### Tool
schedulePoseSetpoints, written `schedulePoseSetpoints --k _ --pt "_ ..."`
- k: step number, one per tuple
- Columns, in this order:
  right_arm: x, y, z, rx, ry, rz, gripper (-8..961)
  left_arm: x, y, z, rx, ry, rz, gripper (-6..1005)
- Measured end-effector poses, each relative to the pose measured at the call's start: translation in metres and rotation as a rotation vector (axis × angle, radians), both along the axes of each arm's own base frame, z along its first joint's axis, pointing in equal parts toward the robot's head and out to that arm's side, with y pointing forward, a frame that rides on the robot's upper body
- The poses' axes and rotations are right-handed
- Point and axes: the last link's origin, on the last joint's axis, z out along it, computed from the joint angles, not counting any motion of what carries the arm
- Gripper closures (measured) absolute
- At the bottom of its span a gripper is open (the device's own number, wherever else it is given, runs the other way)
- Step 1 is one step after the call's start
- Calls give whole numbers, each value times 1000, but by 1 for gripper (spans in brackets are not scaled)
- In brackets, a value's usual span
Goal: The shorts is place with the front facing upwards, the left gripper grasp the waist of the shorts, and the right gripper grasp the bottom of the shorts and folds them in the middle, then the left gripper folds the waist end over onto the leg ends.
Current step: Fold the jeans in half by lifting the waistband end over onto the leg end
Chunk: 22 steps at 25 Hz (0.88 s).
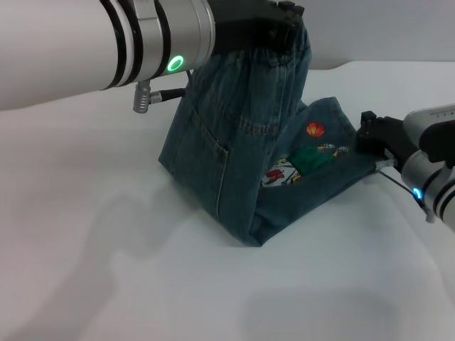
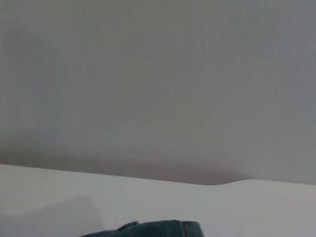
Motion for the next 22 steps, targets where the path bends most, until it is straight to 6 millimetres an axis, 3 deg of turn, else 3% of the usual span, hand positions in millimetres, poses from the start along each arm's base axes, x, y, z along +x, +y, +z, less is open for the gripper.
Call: schedulePoseSetpoints --k 16,19,22 --pt "2 -3 -2 -9 3 -13 953 2 -3 -6 -8 2 -19 853" --pt "12 -5 13 73 33 -26 953 4 -5 -9 15 -5 -53 846" --pt "31 -10 43 210 71 -68 953 2 -6 -9 31 -20 -61 821"
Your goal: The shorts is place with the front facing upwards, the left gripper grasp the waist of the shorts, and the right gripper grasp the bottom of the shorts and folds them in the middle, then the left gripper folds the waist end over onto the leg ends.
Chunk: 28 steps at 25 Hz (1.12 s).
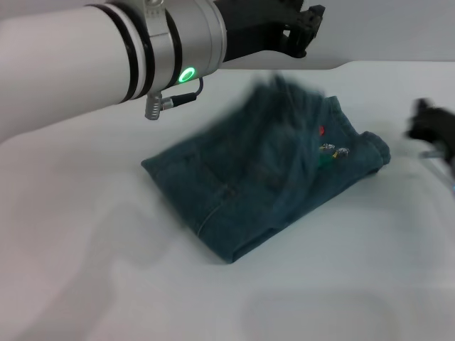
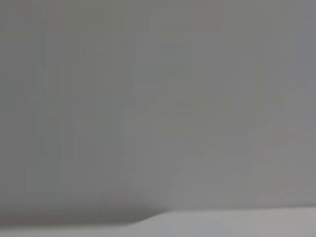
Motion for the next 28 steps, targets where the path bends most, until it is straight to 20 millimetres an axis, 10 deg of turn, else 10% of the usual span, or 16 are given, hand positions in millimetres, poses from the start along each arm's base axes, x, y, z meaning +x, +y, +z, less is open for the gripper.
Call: schedulePoseSetpoints --k 11,21,28 --pt "39 -40 60 259 -83 -105 953 -11 -2 5 80 -51 -13 577" --pt "37 -46 58 251 -91 -90 953 -24 -3 4 111 -64 7 179" --pt "33 -46 54 242 -103 -65 953 -32 2 1 126 -70 21 139"
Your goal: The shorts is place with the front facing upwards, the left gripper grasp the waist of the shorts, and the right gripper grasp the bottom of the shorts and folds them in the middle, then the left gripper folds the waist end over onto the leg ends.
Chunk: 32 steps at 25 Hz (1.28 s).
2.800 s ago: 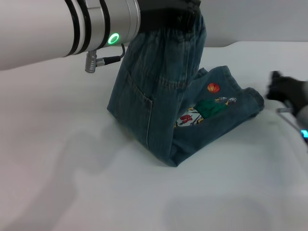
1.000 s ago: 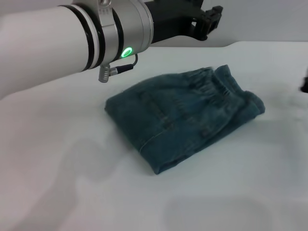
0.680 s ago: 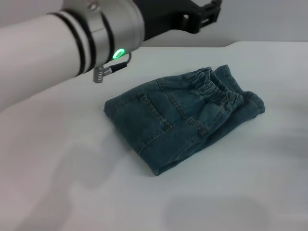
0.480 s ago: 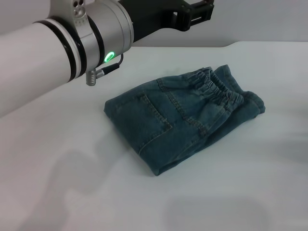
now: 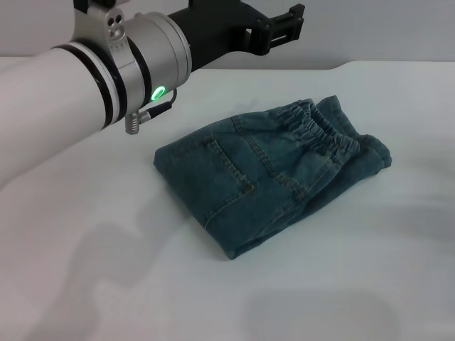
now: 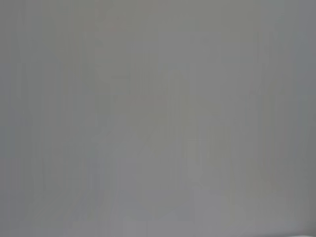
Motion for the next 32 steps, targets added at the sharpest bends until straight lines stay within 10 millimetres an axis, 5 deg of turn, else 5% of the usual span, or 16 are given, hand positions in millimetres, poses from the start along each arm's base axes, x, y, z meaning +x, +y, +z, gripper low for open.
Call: schedulePoseSetpoints --k 10,20,25,26,28,32 --pt "-7 0 -3 0 -13 35 953 -21 5 1 163 -55 -28 140" --pt "-21 -6 -18 -23 -33 114 953 -80 15 -15 380 -122 -5 145" --pt "-33 -16 -29 -23 -57 205 953 -89 16 -18 395 -129 4 147" --pt "-34 -17 -30 -18 -48 222 953 -115 20 -28 401 -152 41 147" --pt "-36 -21 -33 -19 -10 251 953 -133 21 -35 405 -149 55 148" --pt "-36 -24 -33 -11 -9 262 953 -150 21 -39 407 -137 71 149"
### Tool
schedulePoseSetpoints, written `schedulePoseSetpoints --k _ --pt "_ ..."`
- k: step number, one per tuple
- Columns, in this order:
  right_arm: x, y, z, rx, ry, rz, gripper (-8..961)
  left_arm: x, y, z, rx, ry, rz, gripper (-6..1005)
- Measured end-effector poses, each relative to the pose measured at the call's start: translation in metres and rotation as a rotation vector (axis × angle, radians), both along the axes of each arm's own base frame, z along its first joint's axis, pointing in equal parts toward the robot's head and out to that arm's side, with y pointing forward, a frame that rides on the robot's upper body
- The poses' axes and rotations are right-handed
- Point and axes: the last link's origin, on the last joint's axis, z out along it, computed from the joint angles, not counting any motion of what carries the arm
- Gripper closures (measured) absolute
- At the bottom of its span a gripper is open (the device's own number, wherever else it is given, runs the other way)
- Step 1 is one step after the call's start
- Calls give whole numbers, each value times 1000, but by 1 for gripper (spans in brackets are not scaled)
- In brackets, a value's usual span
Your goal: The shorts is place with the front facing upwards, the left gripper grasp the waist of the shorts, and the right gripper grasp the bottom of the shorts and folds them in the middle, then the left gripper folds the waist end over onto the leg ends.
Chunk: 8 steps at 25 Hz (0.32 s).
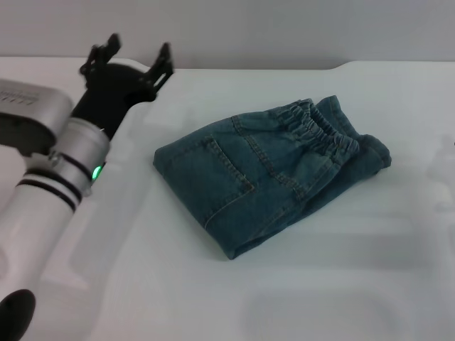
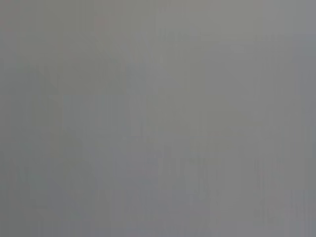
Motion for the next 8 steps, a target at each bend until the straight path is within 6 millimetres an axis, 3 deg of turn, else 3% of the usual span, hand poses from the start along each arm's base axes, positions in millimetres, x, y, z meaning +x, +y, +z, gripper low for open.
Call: schedulePoseSetpoints --k 1,8 --pt "0 -1 0 5 -2 6 953 -21 2 3 9 -44 65 149" --pt "9 -7 10 80 24 -33 953 -53 -3 18 110 -44 118 149"
